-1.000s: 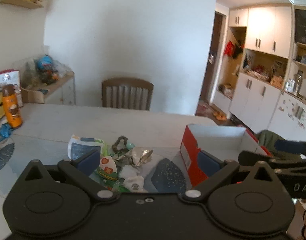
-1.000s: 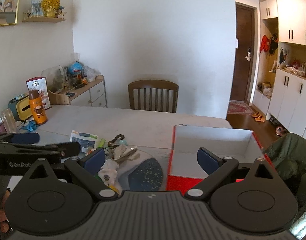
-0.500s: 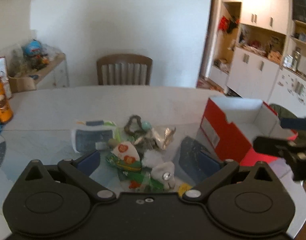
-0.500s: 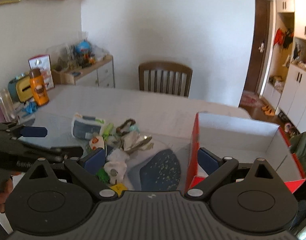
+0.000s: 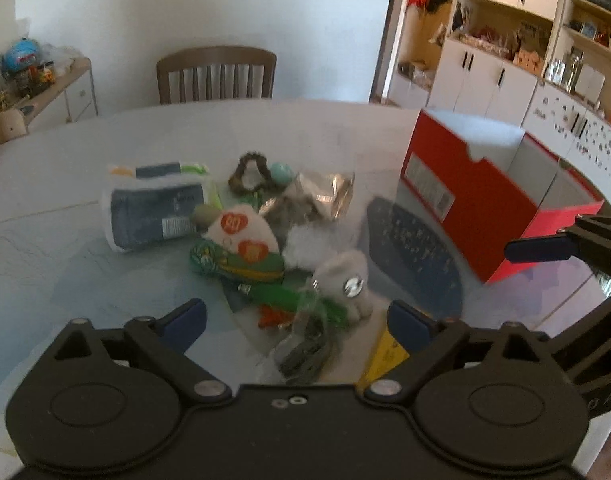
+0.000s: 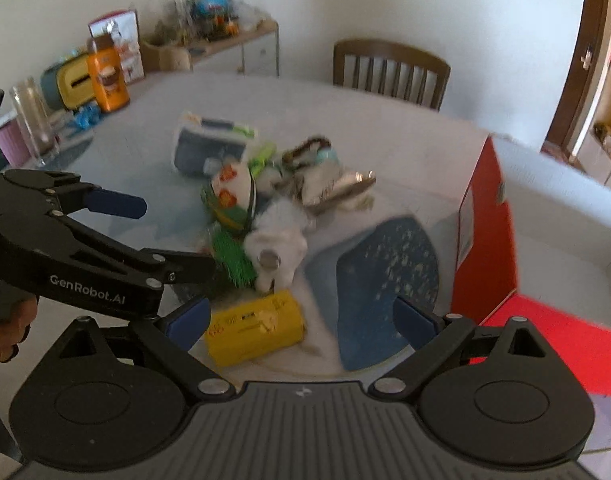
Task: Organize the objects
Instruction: 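Move both tools toward the cluttered items on the table, then grasp the yellow box with the right gripper while the left grasps the black bagged item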
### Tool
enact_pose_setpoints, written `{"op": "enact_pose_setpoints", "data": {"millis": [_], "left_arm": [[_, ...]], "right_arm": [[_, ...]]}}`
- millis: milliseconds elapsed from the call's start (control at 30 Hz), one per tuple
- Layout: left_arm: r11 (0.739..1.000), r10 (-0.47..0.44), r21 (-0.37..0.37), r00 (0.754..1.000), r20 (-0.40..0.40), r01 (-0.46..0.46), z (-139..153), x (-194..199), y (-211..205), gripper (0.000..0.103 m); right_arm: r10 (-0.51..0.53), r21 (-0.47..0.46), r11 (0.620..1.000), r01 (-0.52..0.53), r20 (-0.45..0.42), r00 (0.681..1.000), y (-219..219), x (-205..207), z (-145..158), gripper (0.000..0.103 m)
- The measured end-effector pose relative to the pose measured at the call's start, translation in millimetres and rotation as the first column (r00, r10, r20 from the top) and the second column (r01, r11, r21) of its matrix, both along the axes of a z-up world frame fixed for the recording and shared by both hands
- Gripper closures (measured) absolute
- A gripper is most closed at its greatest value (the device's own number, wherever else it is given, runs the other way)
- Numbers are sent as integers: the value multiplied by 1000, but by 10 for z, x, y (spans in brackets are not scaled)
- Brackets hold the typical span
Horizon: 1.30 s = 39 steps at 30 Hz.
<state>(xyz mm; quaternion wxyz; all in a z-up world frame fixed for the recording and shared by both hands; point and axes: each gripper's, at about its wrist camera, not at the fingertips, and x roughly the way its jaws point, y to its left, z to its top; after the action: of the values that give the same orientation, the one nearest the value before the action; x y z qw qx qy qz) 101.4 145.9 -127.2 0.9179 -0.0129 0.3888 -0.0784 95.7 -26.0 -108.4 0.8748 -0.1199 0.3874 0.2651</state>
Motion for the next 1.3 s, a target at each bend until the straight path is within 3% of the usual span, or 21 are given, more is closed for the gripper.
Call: {"op": "enact_pose_setpoints", "data": {"millis": [433, 600, 833, 1133, 1300], "left_arm": [[998, -62, -21, 996, -71, 61, -256, 102, 18, 30], [997, -72, -32, 994, -85, 69, -294, 112, 7, 41], [996, -76, -41, 994, -80, 73, -280, 90, -3, 46], [994, -88, -77, 992, -92, 81, -284, 104, 17, 73], [994, -79, -84, 992, -103, 70, -290, 98, 42, 75]], "right_arm": [[97, -27, 995, -99, -56, 994, 249, 63, -370, 5], [112, -40, 992, -116, -84, 990, 324, 112, -486, 13], [125, -53, 990, -131, -97, 987, 381, 127, -557, 20], [104, -56, 992, -109, -95, 990, 383, 132, -549, 28], [94, -57, 993, -100, -99, 991, 379, 114, -527, 28]]}}
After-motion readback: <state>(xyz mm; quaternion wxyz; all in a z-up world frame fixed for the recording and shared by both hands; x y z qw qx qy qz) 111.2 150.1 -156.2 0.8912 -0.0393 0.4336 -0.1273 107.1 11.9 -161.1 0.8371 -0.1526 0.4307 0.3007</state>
